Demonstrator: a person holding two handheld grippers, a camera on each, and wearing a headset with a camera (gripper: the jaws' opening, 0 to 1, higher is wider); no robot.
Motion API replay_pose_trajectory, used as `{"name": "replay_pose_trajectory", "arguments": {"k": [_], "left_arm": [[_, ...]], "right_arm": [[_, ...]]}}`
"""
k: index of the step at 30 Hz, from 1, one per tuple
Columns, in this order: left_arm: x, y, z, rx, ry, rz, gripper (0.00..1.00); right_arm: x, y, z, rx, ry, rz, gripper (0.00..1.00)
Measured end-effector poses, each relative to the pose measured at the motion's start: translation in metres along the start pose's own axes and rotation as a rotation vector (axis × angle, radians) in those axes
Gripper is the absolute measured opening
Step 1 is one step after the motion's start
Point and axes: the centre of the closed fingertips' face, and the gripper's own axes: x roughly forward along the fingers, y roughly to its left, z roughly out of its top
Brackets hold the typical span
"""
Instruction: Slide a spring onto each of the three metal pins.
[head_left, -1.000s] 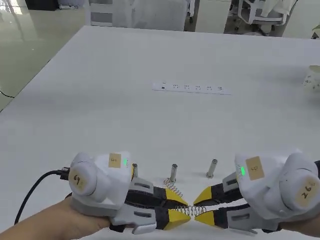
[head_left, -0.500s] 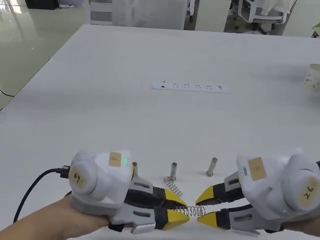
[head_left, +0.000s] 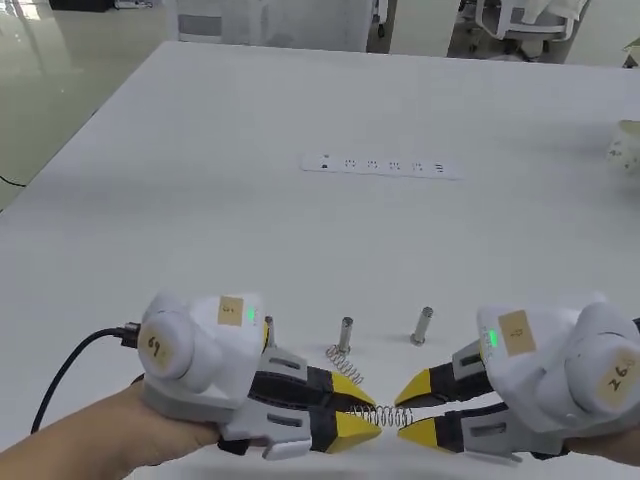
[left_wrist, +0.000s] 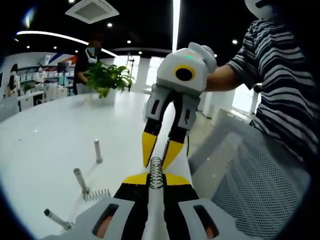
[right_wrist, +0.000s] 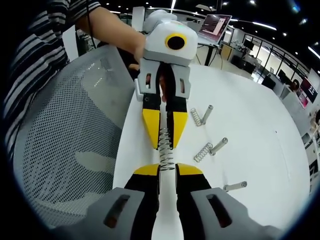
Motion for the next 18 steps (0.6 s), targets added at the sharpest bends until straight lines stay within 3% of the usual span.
{"name": "replay_pose_trajectory", "arguments": {"k": [9, 18], "left_arm": [[0.004, 0.008, 0.001, 0.03, 0.029, -0.021, 0.02], [0.007, 0.018, 0.001, 0.044, 0.032, -0.005, 0.02]], "right_arm": [[0.001, -0.007, -0.003, -0.028, 0.008, -0.023, 0.08], [-0.003, -0.018, -0.004, -0.03, 0.003, -0.051, 0.07]]}}
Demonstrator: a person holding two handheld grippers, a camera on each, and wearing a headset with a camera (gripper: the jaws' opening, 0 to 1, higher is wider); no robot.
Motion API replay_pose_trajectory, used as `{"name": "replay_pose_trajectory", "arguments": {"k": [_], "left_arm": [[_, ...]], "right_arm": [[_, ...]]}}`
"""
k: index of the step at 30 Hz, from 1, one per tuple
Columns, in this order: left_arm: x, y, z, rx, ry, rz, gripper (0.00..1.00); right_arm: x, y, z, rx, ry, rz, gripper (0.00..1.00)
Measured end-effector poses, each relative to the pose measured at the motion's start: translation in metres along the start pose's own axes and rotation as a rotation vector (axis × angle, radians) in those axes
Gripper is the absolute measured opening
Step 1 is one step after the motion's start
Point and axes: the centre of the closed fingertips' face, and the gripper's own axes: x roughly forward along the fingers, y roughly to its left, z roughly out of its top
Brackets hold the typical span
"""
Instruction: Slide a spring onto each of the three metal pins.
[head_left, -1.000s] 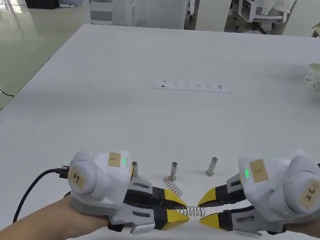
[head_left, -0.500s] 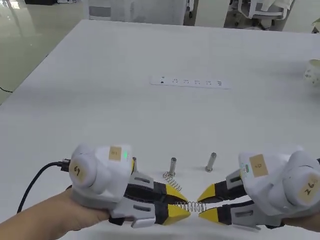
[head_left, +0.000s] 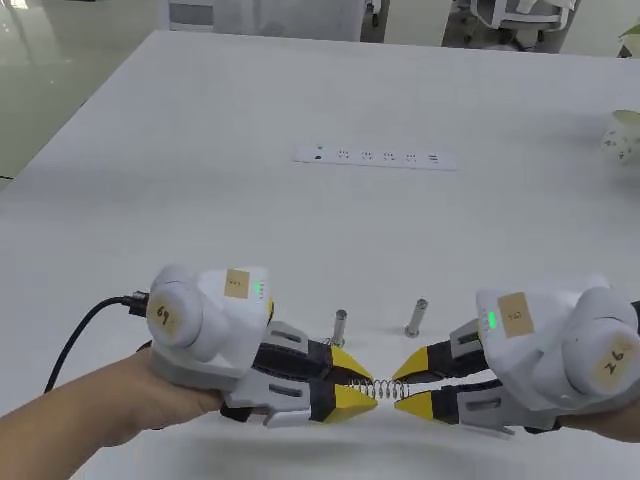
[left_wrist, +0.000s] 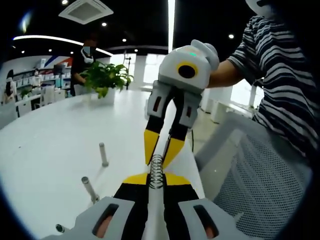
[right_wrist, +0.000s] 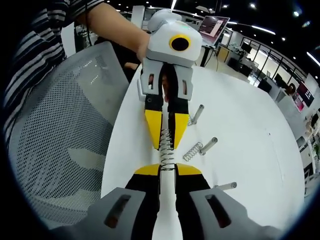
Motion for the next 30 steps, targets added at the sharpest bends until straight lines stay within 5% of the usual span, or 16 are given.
{"name": "replay_pose_trajectory", "arguments": {"k": [7, 30], "left_arm": [[0.002, 0.002, -0.006, 0.021, 0.036, 0.01, 0.02], [-0.003, 0.004, -0.006, 0.008, 0.025, 0.04, 0.02]], "right_arm": [[0.002, -0.002, -0.001, -0.028, 0.018, 0.004, 0.07], [-0.009, -0.006, 0.02, -0.013, -0.051, 0.023, 0.07]]}}
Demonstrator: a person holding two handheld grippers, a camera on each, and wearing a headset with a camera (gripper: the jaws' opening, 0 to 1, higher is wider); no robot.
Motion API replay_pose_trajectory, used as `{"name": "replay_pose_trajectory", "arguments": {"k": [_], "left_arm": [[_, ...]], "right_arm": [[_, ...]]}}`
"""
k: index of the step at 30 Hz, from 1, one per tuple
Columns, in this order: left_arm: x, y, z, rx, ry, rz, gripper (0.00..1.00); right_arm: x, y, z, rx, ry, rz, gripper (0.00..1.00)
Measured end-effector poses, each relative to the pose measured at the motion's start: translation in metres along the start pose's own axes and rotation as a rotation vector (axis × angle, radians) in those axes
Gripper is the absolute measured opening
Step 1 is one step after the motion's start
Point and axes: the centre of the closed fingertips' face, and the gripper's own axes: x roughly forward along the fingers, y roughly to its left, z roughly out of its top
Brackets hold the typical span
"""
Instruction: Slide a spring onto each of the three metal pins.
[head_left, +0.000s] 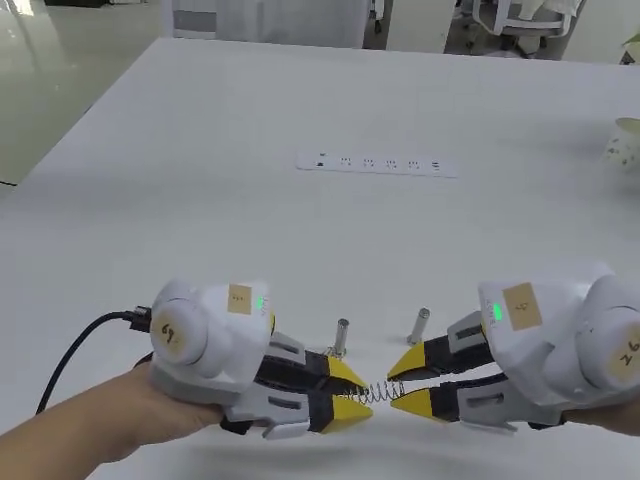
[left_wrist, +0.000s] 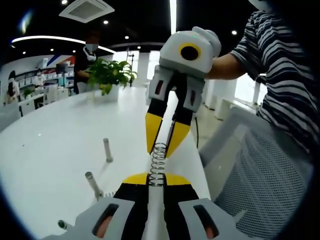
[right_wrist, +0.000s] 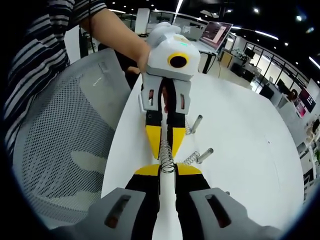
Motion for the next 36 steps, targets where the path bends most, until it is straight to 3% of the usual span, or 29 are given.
{"name": "replay_pose_trajectory", "arguments": {"k": [8, 25, 30, 36], "left_arm": [[-0.002, 0.001, 0.0, -0.005, -0.008, 0.008, 0.03], [0.002, -0.003, -0.003, -0.002, -0.005, 0.018, 0.03], [0.002, -0.005, -0.003, -0.002, -0.003, 0.016, 0.03], [0.002, -0.006, -0.003, -0.006, -0.005, 0.023, 0.03]], "right_arm": [[-0.002, 0.0, 0.013, 0.061, -0.064, 0.009, 0.08], [0.001, 0.002, 0.029, 0.099, -0.129, -0.002, 0.08], [0.006, 0.004, 0.039, 0.073, -0.153, -0.013, 0.07], [0.01, 0.004, 0.044, 0.024, -0.145, -0.023, 0.07]]}}
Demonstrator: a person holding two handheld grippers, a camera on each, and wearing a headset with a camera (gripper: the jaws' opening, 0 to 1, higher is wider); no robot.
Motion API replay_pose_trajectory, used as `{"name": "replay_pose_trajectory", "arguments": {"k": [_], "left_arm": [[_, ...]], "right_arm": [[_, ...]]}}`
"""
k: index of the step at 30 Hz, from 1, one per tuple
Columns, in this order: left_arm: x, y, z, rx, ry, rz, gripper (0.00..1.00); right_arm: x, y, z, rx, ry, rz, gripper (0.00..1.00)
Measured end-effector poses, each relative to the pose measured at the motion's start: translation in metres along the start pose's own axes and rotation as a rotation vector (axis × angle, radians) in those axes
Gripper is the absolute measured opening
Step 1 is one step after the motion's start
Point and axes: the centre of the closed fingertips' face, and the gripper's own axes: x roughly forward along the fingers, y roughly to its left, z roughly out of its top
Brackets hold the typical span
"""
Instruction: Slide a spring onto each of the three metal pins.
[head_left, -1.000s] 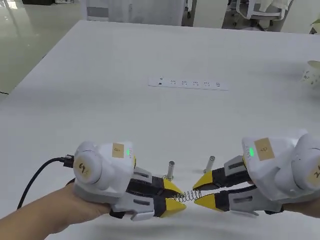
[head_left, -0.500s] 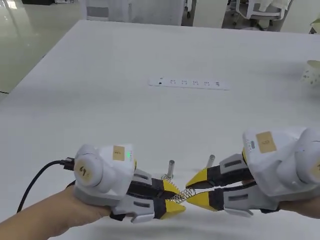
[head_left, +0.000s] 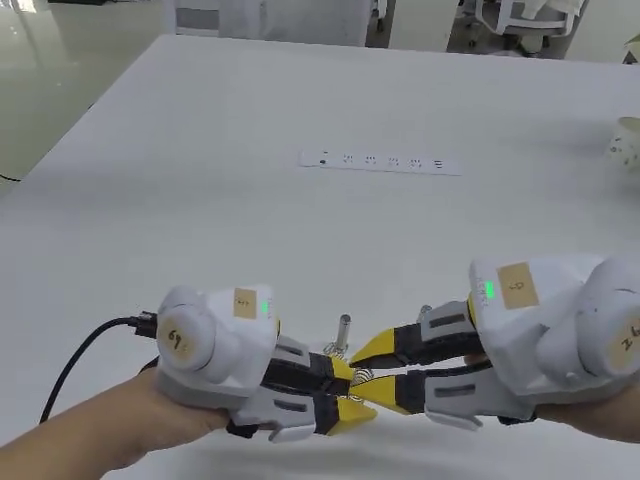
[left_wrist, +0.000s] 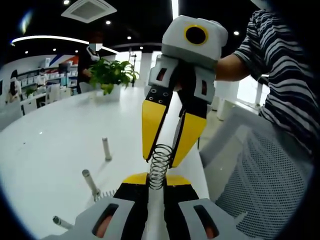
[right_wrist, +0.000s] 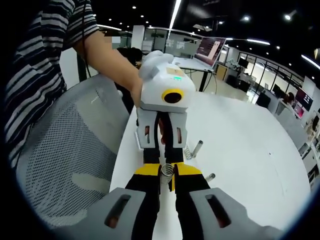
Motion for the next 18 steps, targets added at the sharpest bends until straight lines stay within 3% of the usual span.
{"name": "replay_pose_trajectory", "arguments": {"k": [4, 18], "left_arm": [[-0.0002, 0.0004, 0.0017, -0.004, -0.008, 0.006, 0.03], [-0.0027, 0.0006, 0.0023, -0.008, -0.003, 0.011, 0.03]], "right_arm": [[0.0007, 0.0, 0.0021, -0.028, -0.002, -0.006, 0.07], [0.0014, -0.0002, 0.0045, -0.024, -0.013, -0.006, 0.07]]}}
